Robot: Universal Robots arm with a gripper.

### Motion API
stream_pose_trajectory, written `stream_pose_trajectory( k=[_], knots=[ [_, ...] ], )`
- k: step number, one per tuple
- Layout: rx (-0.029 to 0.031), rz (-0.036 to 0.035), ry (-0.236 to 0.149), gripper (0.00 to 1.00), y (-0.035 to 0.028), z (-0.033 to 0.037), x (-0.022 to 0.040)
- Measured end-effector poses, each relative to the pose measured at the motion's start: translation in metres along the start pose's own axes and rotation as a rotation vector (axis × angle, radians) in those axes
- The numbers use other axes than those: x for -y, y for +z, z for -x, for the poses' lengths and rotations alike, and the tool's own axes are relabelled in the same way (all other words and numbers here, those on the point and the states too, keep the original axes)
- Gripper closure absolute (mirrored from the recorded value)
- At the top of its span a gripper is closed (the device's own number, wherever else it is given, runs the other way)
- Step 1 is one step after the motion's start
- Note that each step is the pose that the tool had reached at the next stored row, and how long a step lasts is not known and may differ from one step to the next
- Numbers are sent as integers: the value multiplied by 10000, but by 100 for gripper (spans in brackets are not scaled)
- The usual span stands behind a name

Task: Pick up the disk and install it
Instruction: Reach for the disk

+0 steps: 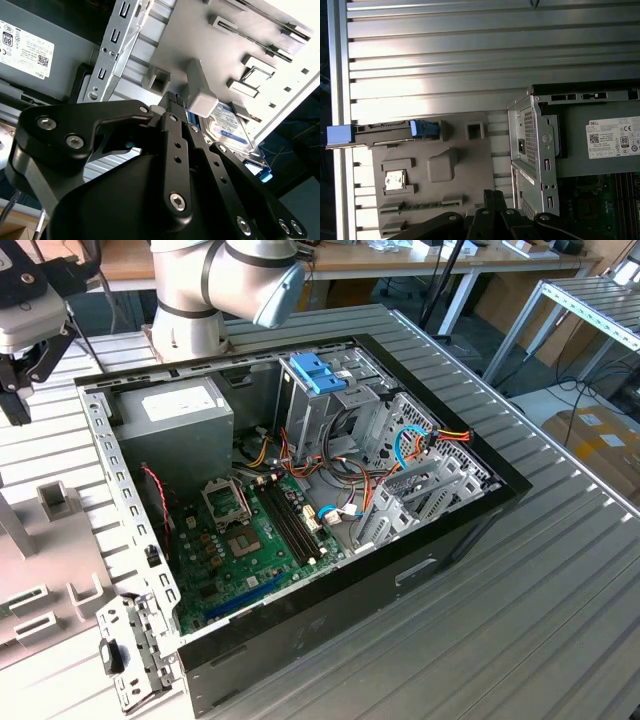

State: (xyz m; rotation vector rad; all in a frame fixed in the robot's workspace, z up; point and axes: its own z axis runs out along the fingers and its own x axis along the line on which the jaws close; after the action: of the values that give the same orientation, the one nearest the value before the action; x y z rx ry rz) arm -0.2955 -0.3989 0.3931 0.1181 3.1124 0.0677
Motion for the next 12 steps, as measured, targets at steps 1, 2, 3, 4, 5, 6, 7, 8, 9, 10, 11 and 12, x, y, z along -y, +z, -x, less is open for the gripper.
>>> stream_pose_trajectory(
  k=[1,2,3,4,5,6,7,8,9,10,11,12],
  knots=[
    [-1,0,0,89,0,-5,0],
    [-1,-1,0,89,-1,-11,1],
    [0,0,0,89,0,-17,1],
    [-1,-1,0,89,-1,-31,2],
    [-1,0,-1,89,-1,-40,3],
    [-1,-1,0,89,-2,-48,4],
    [-1,-1,-1,89,-2,-53,4],
    [-1,0,-1,89,-2,-60,5],
    [-1,0,-1,89,-2,-66,5],
    [-1,-1,-1,89,-2,-75,6],
    [-1,0,-1,89,-2,-91,7],
    [-1,0,-1,89,-3,-101,8]
  ],
)
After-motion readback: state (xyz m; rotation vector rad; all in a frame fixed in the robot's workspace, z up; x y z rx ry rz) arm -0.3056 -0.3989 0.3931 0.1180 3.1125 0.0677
